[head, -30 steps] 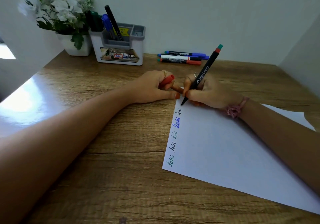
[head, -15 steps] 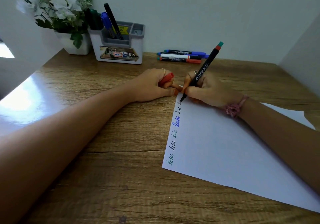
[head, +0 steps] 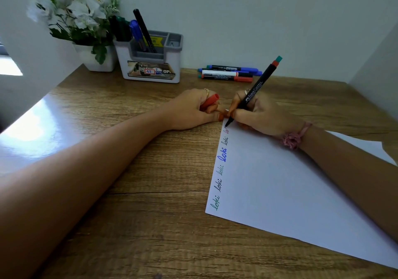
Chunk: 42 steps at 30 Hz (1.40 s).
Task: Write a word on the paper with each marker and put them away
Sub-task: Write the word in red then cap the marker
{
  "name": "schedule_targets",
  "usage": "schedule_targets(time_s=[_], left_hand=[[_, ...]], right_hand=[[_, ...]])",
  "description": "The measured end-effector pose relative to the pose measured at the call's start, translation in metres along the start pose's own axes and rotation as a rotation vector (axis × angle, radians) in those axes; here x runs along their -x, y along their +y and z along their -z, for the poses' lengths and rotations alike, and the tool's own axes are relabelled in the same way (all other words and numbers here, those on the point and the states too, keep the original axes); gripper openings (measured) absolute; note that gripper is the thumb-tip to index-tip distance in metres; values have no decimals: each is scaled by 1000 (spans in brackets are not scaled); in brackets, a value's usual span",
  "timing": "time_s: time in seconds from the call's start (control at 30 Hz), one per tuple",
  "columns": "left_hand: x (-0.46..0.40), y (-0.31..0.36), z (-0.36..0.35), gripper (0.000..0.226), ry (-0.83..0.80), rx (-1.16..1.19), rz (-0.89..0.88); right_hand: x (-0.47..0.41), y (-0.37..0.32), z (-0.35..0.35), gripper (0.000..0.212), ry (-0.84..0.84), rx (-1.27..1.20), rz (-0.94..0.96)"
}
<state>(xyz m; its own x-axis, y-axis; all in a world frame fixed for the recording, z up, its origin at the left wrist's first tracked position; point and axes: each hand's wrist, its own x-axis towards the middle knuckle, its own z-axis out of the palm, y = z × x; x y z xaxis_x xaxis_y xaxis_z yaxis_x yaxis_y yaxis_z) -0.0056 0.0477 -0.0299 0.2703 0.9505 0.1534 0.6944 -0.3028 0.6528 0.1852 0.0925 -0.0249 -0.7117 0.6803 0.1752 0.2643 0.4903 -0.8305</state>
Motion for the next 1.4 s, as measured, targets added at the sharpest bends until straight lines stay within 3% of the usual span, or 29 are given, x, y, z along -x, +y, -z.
schedule_targets(time_s=[0.13, 0.33, 0.57, 1.13, 1.3, 1.4], left_hand=[[0, 1, 0, 30, 9, -10, 8], [-1, 2, 0, 27, 8, -4, 14], [-1, -1, -1, 27, 0, 3, -5], [-2, 0, -1, 30, 7, -21, 5], [0, -1, 1, 34, 46, 97, -46], [2, 1, 2, 24, 127, 160, -65]], right_hand=[[2, -3, 0, 7, -8, -15, 1], [1, -2, 0, 23, 19, -5, -24], [1, -3, -1, 2, 39, 4, -26], [0, 0, -1, 27, 52, -8, -32], [-3, -8, 3, 23, 181, -298, -41], [-5, -21, 14, 20, 218, -457, -3]])
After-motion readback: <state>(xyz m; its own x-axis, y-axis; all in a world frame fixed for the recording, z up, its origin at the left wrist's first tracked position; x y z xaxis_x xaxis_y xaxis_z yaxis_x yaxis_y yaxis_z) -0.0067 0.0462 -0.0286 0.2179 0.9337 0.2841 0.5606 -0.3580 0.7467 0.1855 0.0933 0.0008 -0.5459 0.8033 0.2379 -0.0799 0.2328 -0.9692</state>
